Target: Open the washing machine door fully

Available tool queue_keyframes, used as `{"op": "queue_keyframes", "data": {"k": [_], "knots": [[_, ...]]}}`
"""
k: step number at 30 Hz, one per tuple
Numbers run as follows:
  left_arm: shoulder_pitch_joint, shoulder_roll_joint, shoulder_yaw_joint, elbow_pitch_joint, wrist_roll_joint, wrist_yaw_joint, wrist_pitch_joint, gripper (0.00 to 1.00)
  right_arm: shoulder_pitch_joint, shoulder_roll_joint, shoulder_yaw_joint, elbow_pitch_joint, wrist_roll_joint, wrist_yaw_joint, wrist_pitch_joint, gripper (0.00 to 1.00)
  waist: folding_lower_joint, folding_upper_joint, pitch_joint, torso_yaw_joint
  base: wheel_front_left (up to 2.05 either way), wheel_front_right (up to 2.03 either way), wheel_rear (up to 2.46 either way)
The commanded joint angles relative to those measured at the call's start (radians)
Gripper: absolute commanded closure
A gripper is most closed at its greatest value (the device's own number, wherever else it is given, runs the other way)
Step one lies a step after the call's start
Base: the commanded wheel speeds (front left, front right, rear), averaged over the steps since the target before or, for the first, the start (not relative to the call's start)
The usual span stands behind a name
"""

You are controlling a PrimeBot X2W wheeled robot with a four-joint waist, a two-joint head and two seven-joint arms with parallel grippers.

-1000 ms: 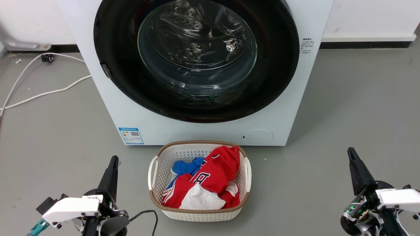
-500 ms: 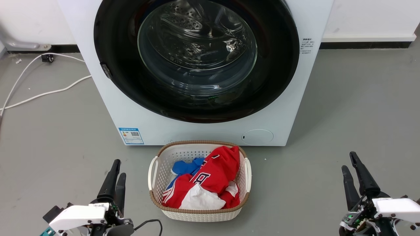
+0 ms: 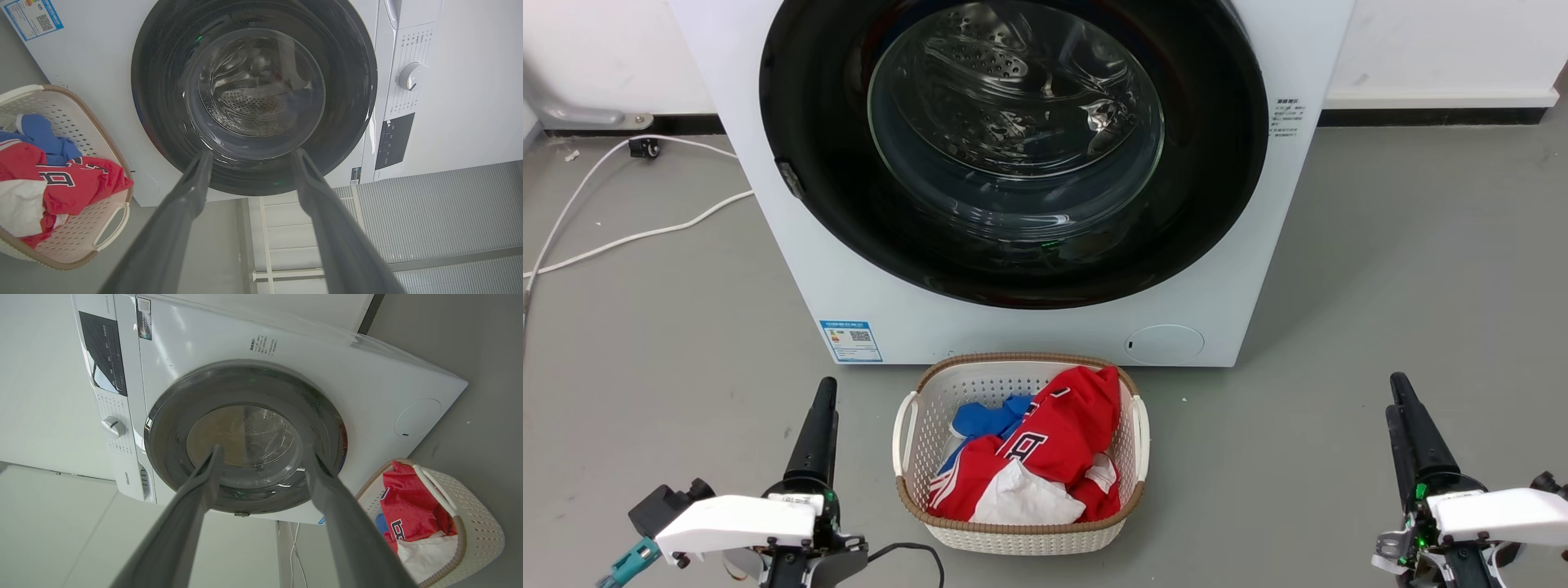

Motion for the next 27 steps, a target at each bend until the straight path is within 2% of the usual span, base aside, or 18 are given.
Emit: {"op": "queue_keyframes", "data": {"k": [1, 17, 27], "knots": [[-0.009, 0.005, -0.005, -0.026, 0.036, -0.002, -0.008, 0.00, -0.009, -0.009, 0.003, -0.025, -0.041, 0.001, -0.009, 0.00, 0.0000, 0.0000, -0.001, 0.000, 0.00, 0.00, 0.00], [0.007, 0.020, -0.045, -0.069, 0.429, -0.002, -0.071, 0.00, 0.013, -0.006, 0.017, -0.073, -0.448, 0.001, -0.047, 0.00, 0.0000, 0.0000, -0.008, -0.001, 0.00, 0.00, 0.00], [0.016, 0.034, -0.071, -0.077, 0.622, 0.001, -0.106, 0.00, 0.024, -0.010, 0.023, -0.099, -0.645, 0.001, -0.054, 0.00, 0.0000, 0.0000, -0.013, 0.000, 0.00, 0.00, 0.00]]}}
